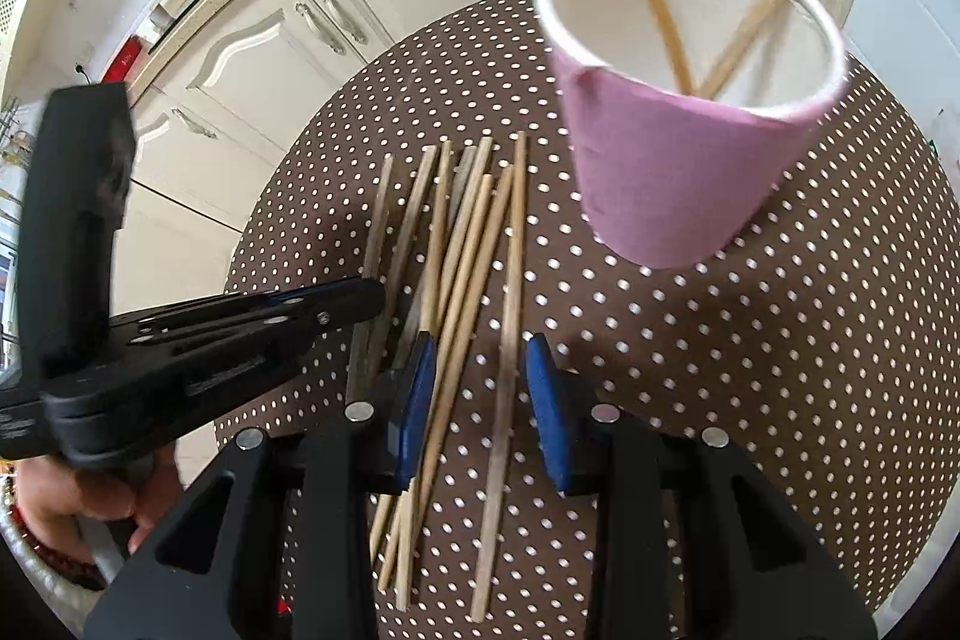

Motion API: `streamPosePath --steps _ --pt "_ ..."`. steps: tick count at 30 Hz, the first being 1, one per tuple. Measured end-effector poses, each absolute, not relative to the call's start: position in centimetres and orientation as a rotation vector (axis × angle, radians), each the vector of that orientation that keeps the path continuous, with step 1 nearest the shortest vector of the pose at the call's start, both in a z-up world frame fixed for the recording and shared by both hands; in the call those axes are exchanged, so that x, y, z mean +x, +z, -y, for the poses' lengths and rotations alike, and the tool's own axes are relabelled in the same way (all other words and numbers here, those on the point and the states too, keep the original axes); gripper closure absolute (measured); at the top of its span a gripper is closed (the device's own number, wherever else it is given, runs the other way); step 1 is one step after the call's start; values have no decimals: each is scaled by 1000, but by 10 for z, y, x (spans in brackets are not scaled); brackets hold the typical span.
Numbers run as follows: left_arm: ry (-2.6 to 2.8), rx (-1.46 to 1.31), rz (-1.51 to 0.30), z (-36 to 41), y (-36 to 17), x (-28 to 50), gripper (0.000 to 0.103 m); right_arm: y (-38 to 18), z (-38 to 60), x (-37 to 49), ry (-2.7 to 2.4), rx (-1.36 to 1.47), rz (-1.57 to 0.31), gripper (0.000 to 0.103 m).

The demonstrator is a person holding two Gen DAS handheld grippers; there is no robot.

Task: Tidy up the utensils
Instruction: 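Move the right gripper back down to the chopstick pile, then grasp another chopstick from the pile with the right gripper and lift it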

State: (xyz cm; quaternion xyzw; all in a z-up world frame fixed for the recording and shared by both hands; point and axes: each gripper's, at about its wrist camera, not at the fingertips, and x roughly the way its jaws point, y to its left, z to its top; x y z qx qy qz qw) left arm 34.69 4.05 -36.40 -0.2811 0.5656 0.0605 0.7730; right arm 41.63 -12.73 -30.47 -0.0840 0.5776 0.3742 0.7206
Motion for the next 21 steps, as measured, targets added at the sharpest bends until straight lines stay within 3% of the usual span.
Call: streamPosePath --steps 3,11,21 --pt "123 -613 -1209 -54 -355 338 97 -309 113 417 820 -212 -1280 74" --pt "122 -619 -1192 -70 -348 331 97 -320 78 423 791 -289 -1313 88" --pt "97 -624 -1209 -70 -352 327 97 -330 55 420 768 -375 -1324 95"
